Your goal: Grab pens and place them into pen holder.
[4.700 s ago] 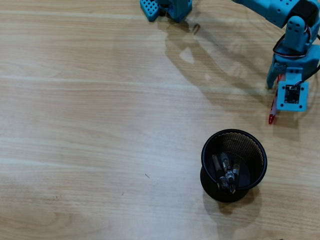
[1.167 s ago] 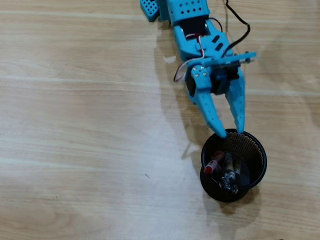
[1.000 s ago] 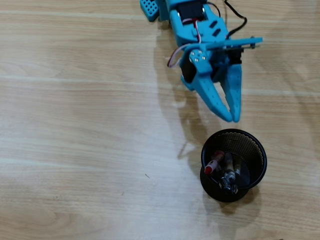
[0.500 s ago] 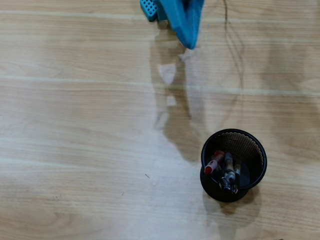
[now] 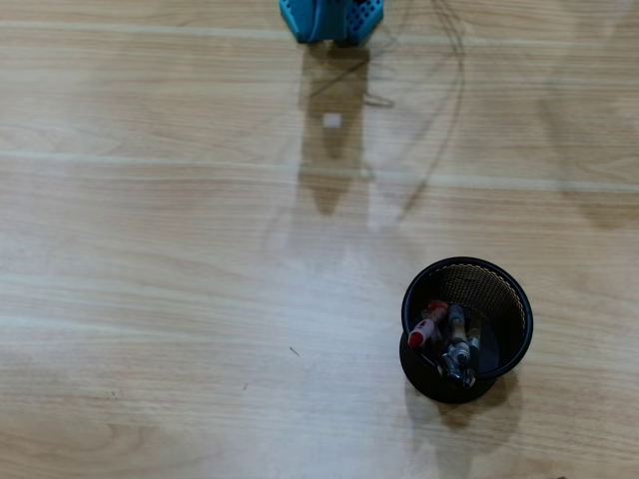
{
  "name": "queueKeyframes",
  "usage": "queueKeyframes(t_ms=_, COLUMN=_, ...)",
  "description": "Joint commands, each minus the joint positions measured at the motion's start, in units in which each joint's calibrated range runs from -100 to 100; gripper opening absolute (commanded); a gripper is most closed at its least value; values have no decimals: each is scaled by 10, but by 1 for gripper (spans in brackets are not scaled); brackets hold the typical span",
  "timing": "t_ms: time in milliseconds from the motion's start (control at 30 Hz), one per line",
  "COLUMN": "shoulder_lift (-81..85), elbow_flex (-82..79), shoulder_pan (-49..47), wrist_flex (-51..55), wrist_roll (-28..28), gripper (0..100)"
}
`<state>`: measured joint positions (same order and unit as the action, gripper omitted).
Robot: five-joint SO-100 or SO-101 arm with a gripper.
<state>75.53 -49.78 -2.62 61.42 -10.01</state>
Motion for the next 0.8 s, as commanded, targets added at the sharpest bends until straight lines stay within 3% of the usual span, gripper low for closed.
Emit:
queueKeyframes(t_ms=0, shoulder_lift=111, elbow_flex=-113, shoulder_pan=-4, wrist_flex=1, wrist_roll=23, gripper=2)
queueKeyframes(t_ms=167, shoulder_lift=245, elbow_flex=-265, shoulder_pan=2, wrist_flex=2, wrist_roll=33, gripper=2)
queueKeyframes(t_ms=600, shoulder_lift=239, elbow_flex=-460, shoulder_pan=16, wrist_flex=-6, wrist_roll=52, gripper=2)
queueKeyframes(t_ms=767, shoulder_lift=239, elbow_flex=-468, shoulder_pan=22, wrist_flex=-7, wrist_roll=66, gripper=2)
